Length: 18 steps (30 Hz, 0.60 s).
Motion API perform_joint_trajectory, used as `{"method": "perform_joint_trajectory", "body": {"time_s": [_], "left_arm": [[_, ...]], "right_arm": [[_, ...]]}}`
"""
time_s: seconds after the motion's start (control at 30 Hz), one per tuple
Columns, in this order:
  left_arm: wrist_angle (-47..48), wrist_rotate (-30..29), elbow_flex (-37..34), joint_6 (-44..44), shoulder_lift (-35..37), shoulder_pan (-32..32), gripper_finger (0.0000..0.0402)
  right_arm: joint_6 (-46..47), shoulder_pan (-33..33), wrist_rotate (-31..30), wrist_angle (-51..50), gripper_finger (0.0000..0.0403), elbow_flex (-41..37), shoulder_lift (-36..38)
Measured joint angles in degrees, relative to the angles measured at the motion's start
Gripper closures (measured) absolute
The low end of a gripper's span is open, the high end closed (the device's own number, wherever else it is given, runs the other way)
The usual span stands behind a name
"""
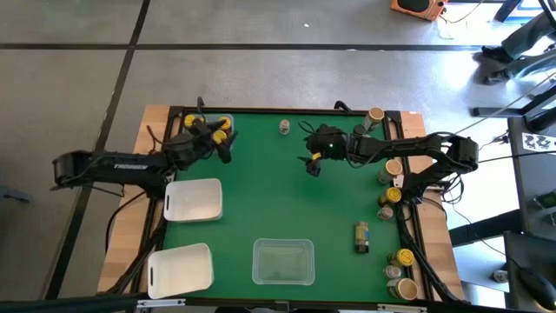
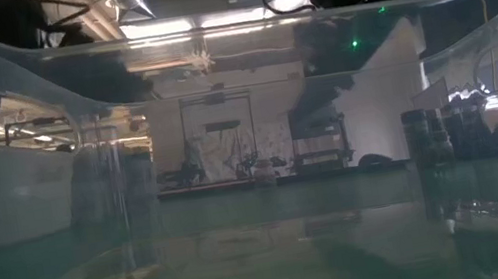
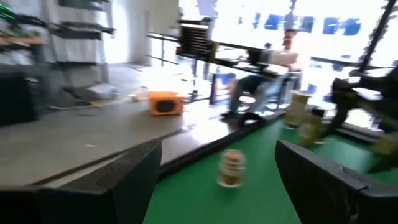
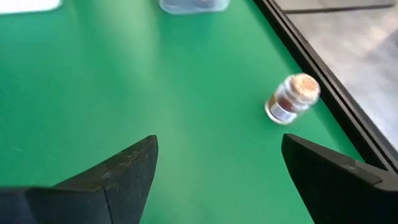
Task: Sort spices by type
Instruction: Put the yellow spice bottle into the top transparent bin
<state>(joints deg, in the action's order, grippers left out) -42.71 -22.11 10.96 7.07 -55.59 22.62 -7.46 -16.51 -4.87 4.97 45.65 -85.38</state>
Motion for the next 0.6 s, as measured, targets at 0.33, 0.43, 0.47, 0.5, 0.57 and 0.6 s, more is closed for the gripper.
{"method": "perform_joint_trajectory", "body": {"time_s": [0.33,0.43,0.47,0.5,0.57,0.6], "left_arm": [[0.1,6.6,1.0,1.4,-5.7,-7.2,0.009],[0.1,6.6,1.0,0.6,-7.5,-8.9,0.009],[-0.1,6.6,1.0,0.1,-7.8,-9.2,0.009],[-0.2,6.6,1.0,-0.2,-7.9,-9.4,0.0089],[-0.6,6.6,1.0,-0.6,-8.0,-9.6,0.009],[-0.9,6.6,1.0,-0.8,-7.9,-9.6,0.009]], "right_arm": [[2.8,2.3,1.7,-16.1,0.0063,6.7,1.7],[4.9,5.4,-2.8,-25.0,0.0063,10.8,2.0],[6.1,6.4,-4.4,-28.7,0.0063,12.3,2.1],[7.7,7.4,-5.7,-32.5,0.0063,13.7,2.1],[12.0,9.1,-8.2,-39.8,0.0063,16.5,2.1],[14.6,10.0,-8.9,-43.4,0.0063,18.0,2.1]]}}
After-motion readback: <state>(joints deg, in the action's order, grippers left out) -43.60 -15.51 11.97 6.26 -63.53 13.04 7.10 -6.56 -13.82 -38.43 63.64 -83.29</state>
